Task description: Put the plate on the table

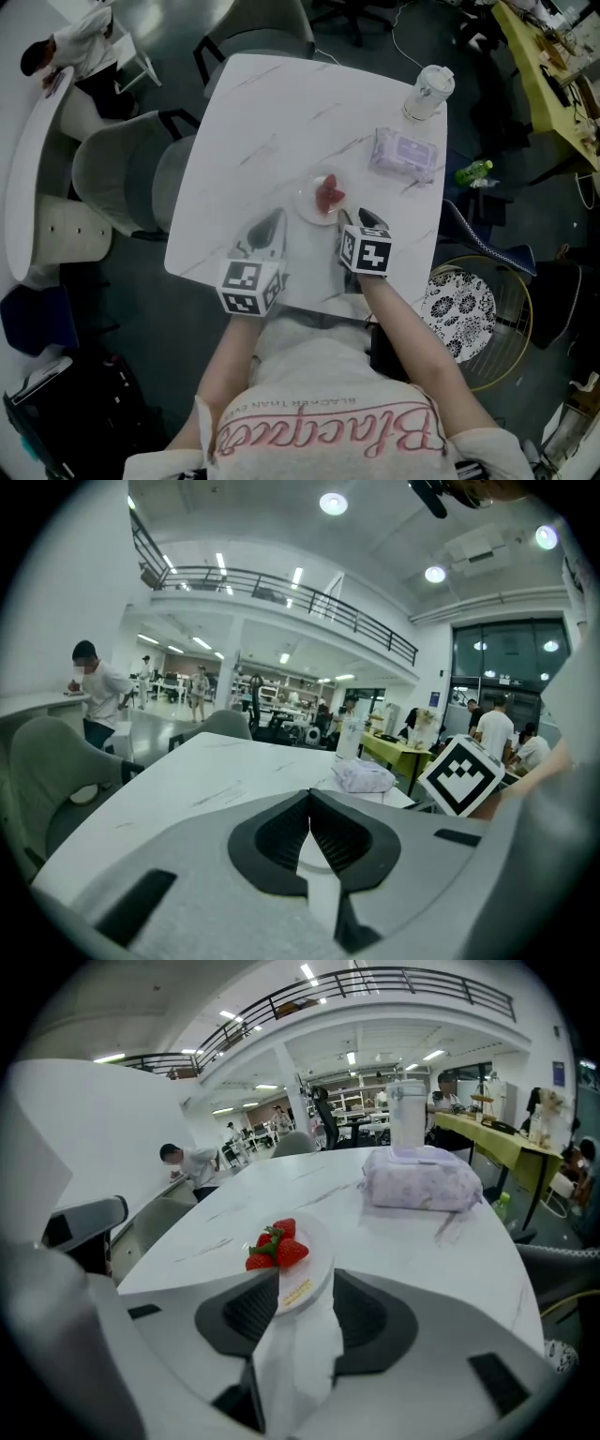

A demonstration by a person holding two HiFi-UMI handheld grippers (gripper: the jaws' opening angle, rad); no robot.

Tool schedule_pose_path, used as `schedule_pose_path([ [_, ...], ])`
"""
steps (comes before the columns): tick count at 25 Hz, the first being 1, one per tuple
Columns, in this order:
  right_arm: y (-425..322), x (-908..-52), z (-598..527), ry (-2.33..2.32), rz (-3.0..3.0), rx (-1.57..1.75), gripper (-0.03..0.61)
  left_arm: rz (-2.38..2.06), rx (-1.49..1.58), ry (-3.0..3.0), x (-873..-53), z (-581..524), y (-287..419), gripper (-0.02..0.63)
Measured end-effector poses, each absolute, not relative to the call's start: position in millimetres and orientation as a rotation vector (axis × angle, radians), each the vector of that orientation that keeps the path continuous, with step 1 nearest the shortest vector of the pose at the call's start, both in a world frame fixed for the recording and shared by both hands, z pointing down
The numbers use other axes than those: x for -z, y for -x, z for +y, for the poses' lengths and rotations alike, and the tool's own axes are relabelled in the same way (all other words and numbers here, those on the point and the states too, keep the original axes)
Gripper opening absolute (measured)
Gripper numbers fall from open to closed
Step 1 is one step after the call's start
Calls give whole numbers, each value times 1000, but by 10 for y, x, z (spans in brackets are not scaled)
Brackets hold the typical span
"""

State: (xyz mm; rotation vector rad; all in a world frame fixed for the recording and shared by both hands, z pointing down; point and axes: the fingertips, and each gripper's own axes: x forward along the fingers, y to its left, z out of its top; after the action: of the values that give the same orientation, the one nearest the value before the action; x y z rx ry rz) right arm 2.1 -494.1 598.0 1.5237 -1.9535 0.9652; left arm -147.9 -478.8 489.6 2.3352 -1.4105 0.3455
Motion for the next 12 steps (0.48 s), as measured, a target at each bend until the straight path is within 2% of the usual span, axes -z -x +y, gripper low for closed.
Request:
schedule_pose_path([
  [12, -51, -4818, -4618, -1474, -2320, -370, 152, -1422, -338, -2451, -4637, -4453, 1121, 5],
])
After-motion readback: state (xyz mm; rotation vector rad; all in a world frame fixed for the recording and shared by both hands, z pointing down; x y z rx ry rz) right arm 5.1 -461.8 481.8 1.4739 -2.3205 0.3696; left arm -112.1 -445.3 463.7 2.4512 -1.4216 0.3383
